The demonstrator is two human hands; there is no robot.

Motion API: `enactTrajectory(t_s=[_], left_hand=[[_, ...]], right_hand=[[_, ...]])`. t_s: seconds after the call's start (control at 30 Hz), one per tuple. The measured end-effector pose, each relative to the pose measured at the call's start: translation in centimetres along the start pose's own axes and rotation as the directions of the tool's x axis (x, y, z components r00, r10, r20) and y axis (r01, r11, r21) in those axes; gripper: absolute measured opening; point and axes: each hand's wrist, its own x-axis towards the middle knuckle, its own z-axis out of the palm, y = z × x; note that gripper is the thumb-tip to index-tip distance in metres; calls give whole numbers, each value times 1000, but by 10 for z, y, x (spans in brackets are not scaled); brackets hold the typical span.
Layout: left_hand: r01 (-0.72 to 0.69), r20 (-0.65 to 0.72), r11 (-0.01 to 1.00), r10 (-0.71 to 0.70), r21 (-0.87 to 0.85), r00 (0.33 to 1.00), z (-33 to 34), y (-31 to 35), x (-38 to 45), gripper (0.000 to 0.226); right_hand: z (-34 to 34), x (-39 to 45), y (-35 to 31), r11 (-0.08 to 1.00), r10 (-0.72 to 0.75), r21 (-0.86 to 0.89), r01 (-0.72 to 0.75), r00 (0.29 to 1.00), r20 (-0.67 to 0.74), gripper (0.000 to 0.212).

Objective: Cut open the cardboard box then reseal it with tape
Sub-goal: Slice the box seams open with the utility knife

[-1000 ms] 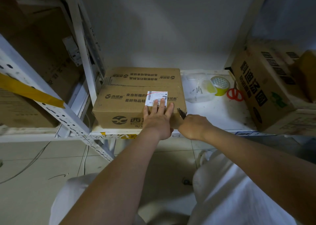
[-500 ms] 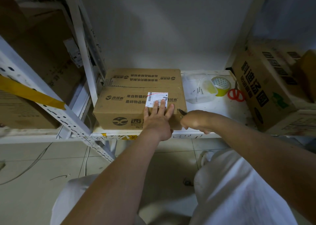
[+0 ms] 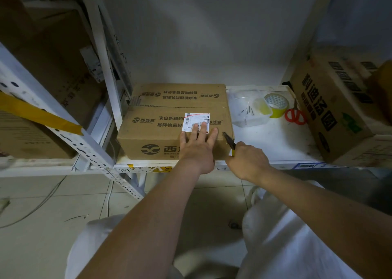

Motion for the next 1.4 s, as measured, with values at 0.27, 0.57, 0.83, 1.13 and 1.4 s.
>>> enactTrajectory(t_s=[0.27,0.57,0.83,1.13,1.4], left_hand=[[5,16,1000,-6,20,1000,-1,0,0,96],[3,-93,999,1,40,996,-6,4,1,85],[-16,-339,996,46,90,940,8,0,7,70],[7,-355,990,45,143,934,19,0,12,73],[7,-339,990,42,142,940,17,0,11,74]], right_hand=[[-28,35,-17,984,32,179,-17,996,-81,28],[-42,53,4,977,19,210,-26,999,36,27],[-61,92,27,960,117,256,-112,993,-5,25],[-67,135,45,967,227,116,-227,974,11,25],[-68,127,56,917,294,268,-295,955,44,28]])
